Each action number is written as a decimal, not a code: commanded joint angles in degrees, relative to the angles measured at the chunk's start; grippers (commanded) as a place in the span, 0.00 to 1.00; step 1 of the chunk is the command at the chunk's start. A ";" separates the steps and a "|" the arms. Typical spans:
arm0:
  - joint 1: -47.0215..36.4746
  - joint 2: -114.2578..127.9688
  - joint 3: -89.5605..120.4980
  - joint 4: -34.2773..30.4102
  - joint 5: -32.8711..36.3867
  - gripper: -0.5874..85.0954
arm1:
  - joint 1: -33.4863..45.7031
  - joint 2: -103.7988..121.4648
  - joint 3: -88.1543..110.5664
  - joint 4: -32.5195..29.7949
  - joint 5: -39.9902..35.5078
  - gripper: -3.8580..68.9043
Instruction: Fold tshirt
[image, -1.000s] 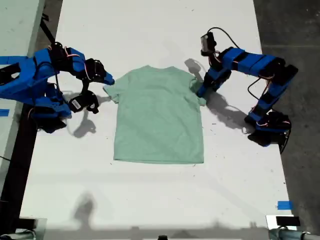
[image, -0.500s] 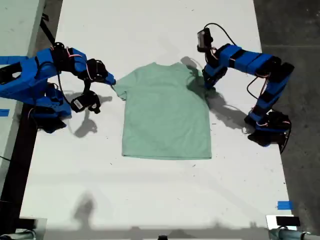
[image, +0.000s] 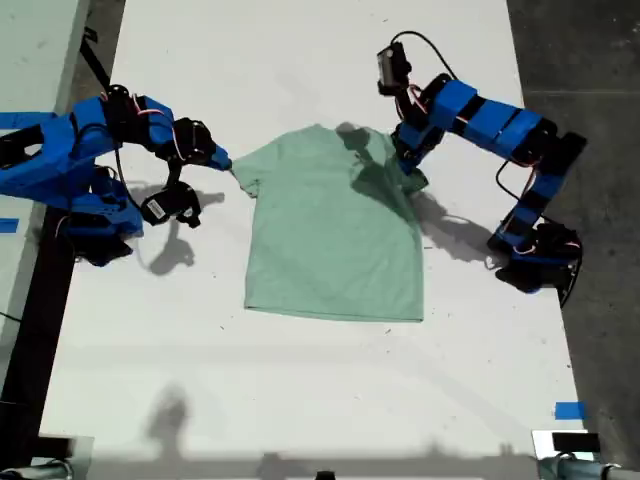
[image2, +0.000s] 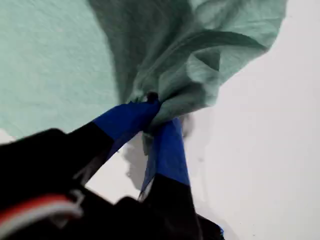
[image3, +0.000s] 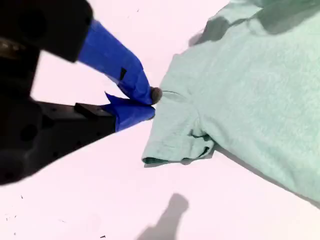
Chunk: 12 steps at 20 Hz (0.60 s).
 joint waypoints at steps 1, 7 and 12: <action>1.14 0.35 -2.72 -1.32 -0.62 0.01 | -4.31 2.64 -11.78 3.43 2.46 0.05; 1.58 0.53 -2.72 -1.49 -0.97 0.01 | -12.30 -11.69 -29.09 4.39 7.38 0.05; 2.02 0.70 -2.72 -1.76 -1.58 0.01 | -15.91 -26.02 -33.40 -3.60 11.07 0.19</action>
